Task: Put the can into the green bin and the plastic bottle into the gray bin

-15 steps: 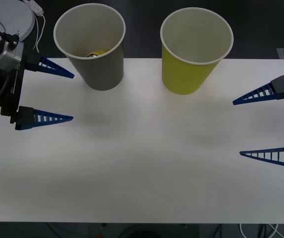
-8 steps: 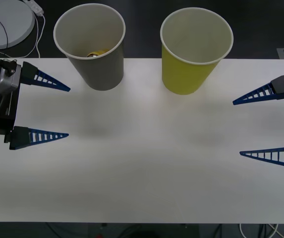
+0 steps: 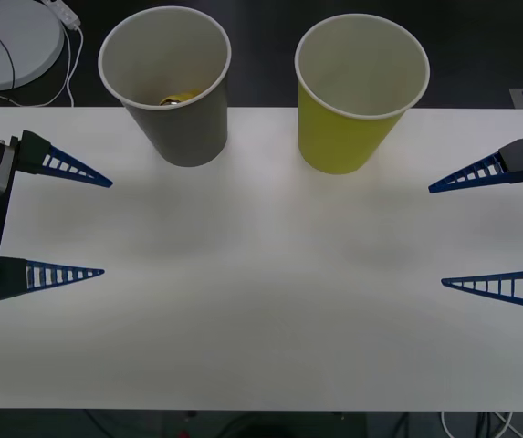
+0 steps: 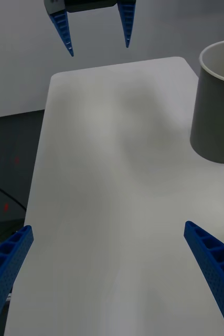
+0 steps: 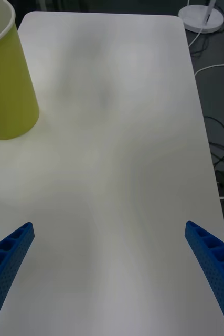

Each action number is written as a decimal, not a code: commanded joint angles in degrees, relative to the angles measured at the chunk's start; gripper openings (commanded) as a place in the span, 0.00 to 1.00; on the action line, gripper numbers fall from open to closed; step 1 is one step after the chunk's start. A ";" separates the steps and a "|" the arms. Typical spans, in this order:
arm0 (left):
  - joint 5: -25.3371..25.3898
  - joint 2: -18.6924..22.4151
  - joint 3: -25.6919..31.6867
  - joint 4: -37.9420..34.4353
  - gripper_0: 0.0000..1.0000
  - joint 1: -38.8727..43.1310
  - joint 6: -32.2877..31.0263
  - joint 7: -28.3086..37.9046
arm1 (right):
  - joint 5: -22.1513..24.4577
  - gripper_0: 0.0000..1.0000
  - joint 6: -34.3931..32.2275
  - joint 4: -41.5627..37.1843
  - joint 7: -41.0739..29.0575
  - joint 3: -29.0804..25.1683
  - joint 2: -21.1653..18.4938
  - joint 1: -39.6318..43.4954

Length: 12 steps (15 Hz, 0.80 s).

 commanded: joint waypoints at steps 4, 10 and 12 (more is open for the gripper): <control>3.68 -0.09 2.43 0.13 1.00 3.21 -0.26 -1.63 | 0.00 1.00 0.00 0.00 0.00 0.00 0.00 0.00; 5.09 -0.18 3.05 0.13 1.00 3.92 -0.26 -1.72 | 0.00 1.00 0.00 0.00 0.00 0.00 0.00 0.00; 5.00 -0.79 3.05 0.13 1.00 3.92 -0.26 -1.72 | 0.00 1.00 0.00 0.00 0.00 0.00 0.00 0.00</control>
